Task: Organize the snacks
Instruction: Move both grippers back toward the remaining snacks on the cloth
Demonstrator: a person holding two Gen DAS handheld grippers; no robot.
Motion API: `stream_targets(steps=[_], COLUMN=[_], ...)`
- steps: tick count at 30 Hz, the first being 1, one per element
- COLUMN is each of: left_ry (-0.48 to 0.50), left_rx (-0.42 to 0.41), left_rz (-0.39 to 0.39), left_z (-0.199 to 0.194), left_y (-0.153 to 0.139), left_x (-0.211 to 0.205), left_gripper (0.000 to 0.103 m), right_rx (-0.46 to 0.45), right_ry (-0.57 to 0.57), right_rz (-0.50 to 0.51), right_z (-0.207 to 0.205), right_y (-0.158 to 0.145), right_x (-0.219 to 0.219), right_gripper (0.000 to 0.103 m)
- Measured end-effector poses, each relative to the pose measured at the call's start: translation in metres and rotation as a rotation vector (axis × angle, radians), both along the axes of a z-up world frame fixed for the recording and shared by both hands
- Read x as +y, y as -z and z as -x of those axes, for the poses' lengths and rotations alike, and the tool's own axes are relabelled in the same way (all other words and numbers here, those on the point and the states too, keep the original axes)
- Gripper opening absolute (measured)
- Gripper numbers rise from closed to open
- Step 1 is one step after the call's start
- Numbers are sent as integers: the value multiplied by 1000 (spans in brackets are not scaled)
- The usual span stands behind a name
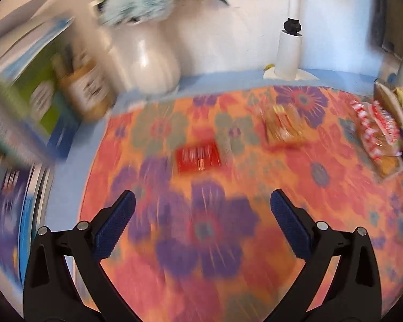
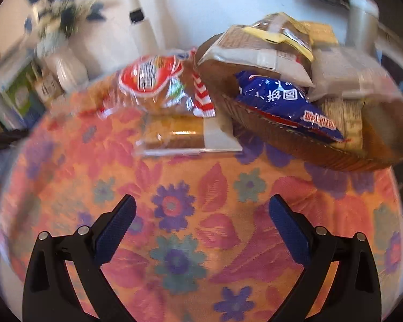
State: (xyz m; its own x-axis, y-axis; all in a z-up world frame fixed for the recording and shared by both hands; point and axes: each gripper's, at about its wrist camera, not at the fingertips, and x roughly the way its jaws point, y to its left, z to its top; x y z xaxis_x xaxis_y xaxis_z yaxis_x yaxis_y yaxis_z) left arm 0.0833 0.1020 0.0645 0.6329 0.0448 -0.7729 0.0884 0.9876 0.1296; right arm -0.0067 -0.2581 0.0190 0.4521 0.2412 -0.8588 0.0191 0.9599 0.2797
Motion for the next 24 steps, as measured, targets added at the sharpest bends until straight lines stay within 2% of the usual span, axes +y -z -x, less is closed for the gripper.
stream_targets(steps=[1, 3, 6, 8, 9, 12, 18, 24], left_ry=[14, 19, 21, 32, 40, 102, 127, 110], left_rx=[-16, -12, 0, 22, 38, -7, -48, -24], left_rz=[-20, -7, 58, 63, 63, 75, 10, 62], left_z=[-16, -43, -69, -77, -78, -66, -56, -60], left_y=[7, 19, 35, 47, 49, 43, 40, 40], left_x=[2, 9, 16, 14, 13, 7, -6, 4], left_gripper=[100, 99, 92, 91, 87, 86, 86, 88], right_rx=[22, 49, 65, 56, 55, 24, -6, 11], right_ry=[23, 61, 113, 143, 158, 209, 254, 230], right_rz=[-60, -87, -85, -61, -62, -85, -62, 68], right_z=[-4, -11, -27, -36, -39, -47, -57, -82], right_y=[1, 3, 10, 11, 11, 13, 17, 23], right_x=[-1, -1, 6, 9, 10, 13, 20, 37], right_gripper=[98, 98, 98, 98, 98, 98, 98, 98])
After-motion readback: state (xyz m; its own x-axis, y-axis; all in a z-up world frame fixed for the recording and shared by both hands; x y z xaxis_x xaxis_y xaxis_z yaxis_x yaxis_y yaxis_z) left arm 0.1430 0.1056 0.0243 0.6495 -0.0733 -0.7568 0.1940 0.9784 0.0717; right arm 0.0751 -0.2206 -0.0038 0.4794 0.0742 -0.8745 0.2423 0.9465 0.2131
